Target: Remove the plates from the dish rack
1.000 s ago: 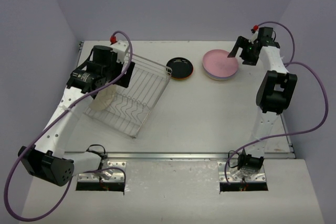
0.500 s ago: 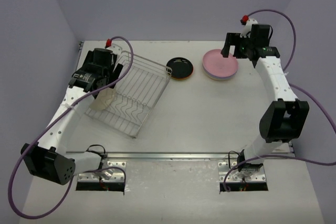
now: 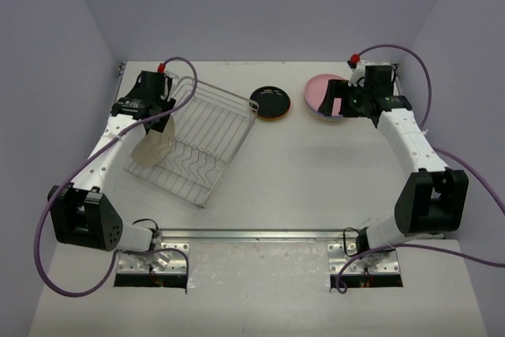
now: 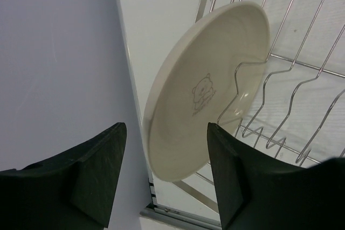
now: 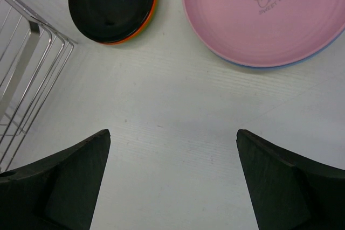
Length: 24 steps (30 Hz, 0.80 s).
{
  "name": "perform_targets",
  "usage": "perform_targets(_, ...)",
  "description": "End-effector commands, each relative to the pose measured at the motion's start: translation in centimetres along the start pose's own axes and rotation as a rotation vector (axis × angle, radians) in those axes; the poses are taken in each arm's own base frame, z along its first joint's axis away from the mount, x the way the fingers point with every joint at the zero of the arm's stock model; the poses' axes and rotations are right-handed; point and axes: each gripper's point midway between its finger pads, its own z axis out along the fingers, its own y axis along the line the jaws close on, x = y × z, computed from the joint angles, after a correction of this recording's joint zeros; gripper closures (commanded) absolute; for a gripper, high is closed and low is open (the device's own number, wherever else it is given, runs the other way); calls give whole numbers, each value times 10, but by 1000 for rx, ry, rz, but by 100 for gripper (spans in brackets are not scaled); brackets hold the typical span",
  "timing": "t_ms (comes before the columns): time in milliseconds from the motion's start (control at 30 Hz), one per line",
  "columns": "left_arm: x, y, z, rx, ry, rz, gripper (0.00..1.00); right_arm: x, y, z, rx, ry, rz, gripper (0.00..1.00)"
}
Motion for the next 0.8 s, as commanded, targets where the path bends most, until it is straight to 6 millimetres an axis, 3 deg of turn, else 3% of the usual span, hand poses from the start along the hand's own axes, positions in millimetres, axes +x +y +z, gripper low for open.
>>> perform_targets(0, -5, -8, 16, 14, -15, -11, 43, -26, 16, -21, -47, -97, -9, 1)
perform_targets(133, -2, -6, 24, -15, 0, -2, 45, -25, 16, -21, -49, -94, -7, 1)
perform_targets(400, 7, 7, 31, -120, 8, 37, 64, -23, 17, -16, -60, -81, 6, 1)
perform_targets(767, 7, 28, 20, -224, -31, 54, 87, -21, 19, -11, -74, -66, 16, 1)
